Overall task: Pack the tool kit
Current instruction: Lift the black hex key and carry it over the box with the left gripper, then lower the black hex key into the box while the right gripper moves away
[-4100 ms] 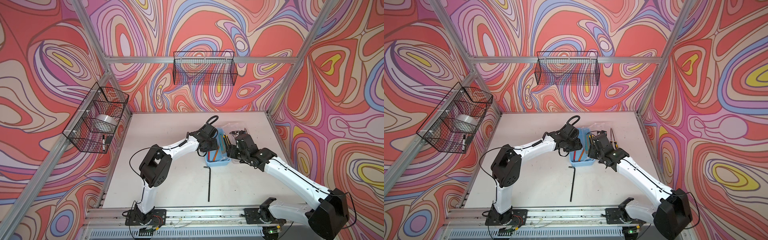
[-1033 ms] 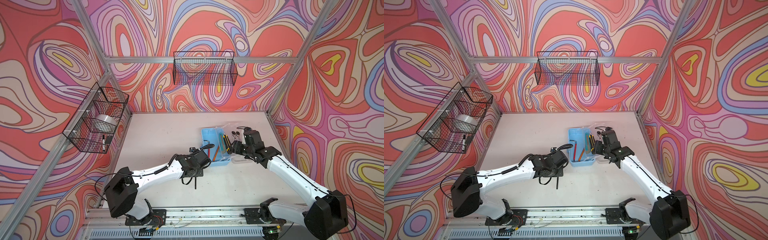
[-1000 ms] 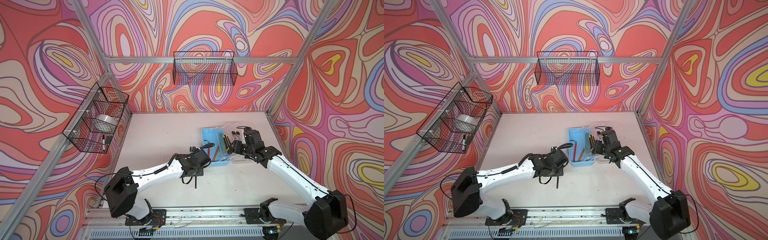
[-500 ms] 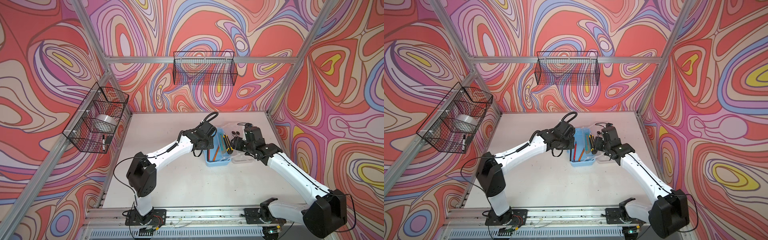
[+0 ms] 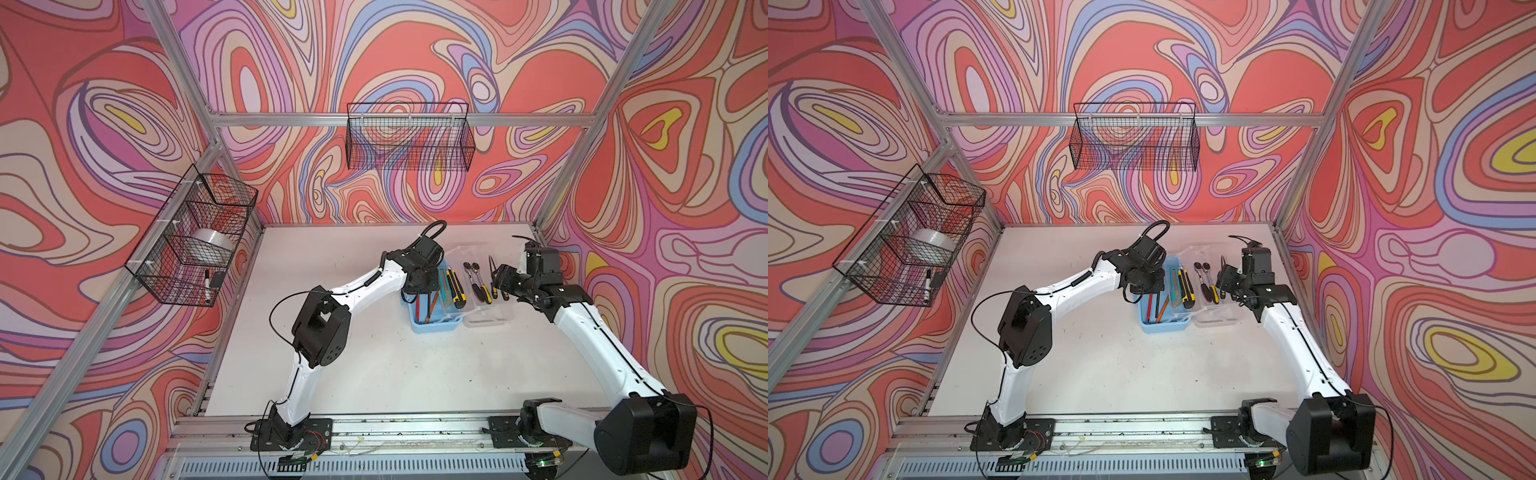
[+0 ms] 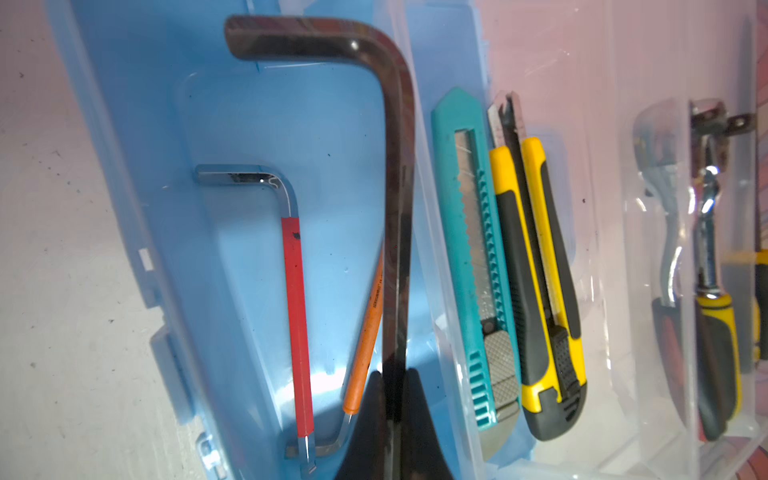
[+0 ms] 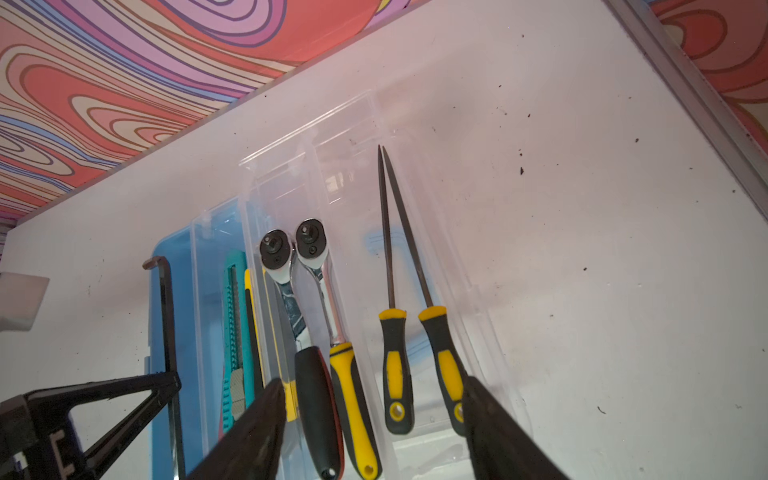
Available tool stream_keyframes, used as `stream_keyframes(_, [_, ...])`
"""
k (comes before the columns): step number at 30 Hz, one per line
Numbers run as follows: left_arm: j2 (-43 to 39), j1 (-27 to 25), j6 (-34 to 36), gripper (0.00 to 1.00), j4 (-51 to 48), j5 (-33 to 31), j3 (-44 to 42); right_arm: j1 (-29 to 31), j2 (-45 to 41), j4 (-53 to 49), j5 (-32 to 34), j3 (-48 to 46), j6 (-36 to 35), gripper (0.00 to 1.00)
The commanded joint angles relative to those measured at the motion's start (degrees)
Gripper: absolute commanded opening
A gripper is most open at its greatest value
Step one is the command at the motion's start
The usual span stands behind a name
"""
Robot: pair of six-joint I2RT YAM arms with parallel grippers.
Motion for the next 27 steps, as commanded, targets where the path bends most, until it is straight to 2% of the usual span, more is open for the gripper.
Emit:
stream_keyframes(1, [0.0,0.6,-2.4,0.00,0.2,0.5,-1.2,-1.0,-0.1,0.9,-2.6,-0.4,-1.8,0.69])
stream_keyframes(5, [1.1,0.8,-4.1,0.00,0.6,1.6,-1.7,-4.9,0.9,1.2,-2.7,-0.2,-3.3,0.70])
stream_keyframes(9, [2.8,0.7,-4.1,0.00,-0.3,2.3,-1.6,-10.8,2.7,4.5,-9.2,-0.4,-4.0,0.70])
stream_keyframes(13, [3.5,0.9,-4.2,0.00,0.2,2.2,-2.0,-11.7,4.4,8.3,-14.1,-1.5,-5.0,0.71])
stream_keyframes(19, [4.5,1.3,-4.5,0.00,-0.3,2.6,-1.7,-12.7,6.0,10.7,-16.5,-3.1,-4.3,0.72])
stream_keyframes(21, [4.5,1.4,-4.4,0.06,-0.2,3.0,-1.7,-13.1,6.3,11.7,-17.3,-3.9,-4.2,0.72])
stream_keyframes(27, [2.8,1.5,-4.2,0.36,0.2,2.5,-1.6,-15.2,8.0,14.4,-20.1,-5.5,-3.7,0.73])
